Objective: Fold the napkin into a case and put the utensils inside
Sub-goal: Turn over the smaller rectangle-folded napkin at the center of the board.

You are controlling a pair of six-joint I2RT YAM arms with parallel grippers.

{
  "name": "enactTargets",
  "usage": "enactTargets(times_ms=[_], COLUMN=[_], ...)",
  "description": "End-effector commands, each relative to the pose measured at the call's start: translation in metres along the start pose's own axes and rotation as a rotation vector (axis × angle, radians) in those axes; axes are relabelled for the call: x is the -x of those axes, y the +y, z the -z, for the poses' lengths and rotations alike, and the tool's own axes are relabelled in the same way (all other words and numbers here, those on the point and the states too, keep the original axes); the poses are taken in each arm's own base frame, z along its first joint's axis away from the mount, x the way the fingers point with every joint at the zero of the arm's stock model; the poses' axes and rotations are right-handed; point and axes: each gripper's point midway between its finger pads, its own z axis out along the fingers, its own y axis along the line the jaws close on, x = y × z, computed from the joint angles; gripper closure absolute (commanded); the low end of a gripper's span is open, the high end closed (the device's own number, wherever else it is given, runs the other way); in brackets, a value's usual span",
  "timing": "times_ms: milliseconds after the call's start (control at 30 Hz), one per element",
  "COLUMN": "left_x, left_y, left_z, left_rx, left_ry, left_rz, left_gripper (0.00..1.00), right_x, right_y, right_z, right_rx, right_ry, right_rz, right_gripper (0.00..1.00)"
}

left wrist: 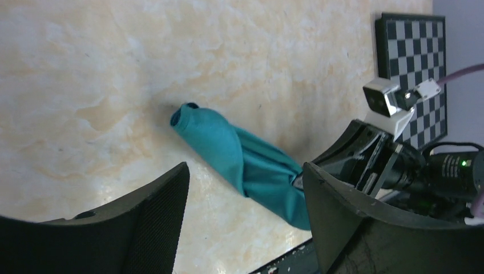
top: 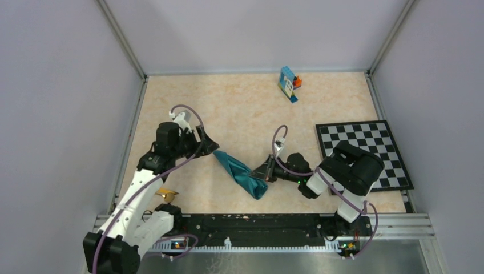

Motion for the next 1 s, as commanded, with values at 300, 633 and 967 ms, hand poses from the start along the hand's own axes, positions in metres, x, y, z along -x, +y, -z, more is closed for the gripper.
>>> enactTargets(times_ms=[300, 633, 967], left_x=[-0.054, -0.073, -0.075], left_y=[-0.039, -0.069, -0.066], left_z=[-0.054, -0.115, -0.169], left_rx=[-0.346, -0.391, -0.357], left_ry=[0.265, 0.334, 0.381], left_rz=[0.091, 0.094, 0.116], left_gripper=[0.23, 0.35, 0.42], right_x=[0.054, 0.088, 0.026], right_y=[-0.046, -0.065, -0.022], right_z=[0.065, 0.109, 0.070], right_rx=[-0.047, -0.581, -0.324], right_ry=[-0.179, -0.038, 0.172], right_rz=[0.004, 0.430, 0.363], right_gripper=[0.64, 0.49, 0.74])
